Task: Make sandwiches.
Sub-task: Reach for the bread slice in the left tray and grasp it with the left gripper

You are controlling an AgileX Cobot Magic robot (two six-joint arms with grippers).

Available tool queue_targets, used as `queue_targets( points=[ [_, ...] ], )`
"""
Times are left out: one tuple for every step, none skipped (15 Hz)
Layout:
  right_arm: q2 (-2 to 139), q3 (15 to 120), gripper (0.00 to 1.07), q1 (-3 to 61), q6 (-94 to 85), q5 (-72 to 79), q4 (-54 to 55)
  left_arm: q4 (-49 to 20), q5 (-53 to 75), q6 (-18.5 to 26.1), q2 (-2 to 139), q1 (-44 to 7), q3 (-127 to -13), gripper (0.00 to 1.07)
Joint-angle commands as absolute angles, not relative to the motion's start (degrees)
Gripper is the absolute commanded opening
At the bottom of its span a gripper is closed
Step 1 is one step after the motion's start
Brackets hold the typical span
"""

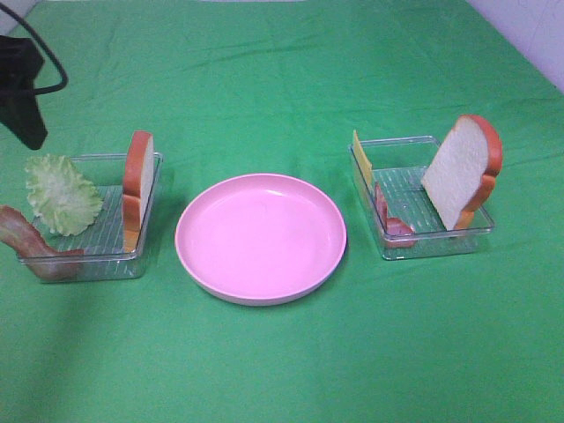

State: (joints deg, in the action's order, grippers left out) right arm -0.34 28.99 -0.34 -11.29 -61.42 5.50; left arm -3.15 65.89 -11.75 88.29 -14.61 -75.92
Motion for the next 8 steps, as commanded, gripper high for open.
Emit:
queue_targets(
  points=[
    [-1.1,28.9,0.87,-0.7,-12.0,-61.1,5.8,-0.9,66.7,-18.5,95.3,-19.9,-81.5,0.76],
    [-1.1,28.9,0.87,-0.7,-12.0,-61.1,5.8,0.0,67.3,-19.8,97.8,-21.3,-83.3,0.76],
    [-1.1,28.9,0.87,-0.7,-12.0,-61.1,5.8,1.8,68.6,-22.4,101.9,-23.1,-85.5,0.76],
    [-1.1,28.9,0.87,-0.7,-12.0,-61.1,5.8,1.8,68.6,-22.4,101.9,-23.1,-85.5,0.76],
    [-1.1,28.9,0.87,-0.7,-12.0,-61.1,5.8,2.6,68.4,-23.4,104.0,-23.9,-86.7,0.76],
    [-1.1,28.9,0.87,-0.7,-12.0,-61.1,5.8,2.8,67.7,-24.1,105.9,-24.7,-87.9,0.76],
    [-1.1,28.9,0.87,-0.7,-12.0,-61.1,5.8,3.0,67.6,-24.5,109.1,-25.6,-90.2,0.76],
    [-1.1,28.9,0.87,-0.7,-12.0,-61.1,5.8,3.0,67.6,-24.5,109.1,-25.6,-90.2,0.76]
  ],
)
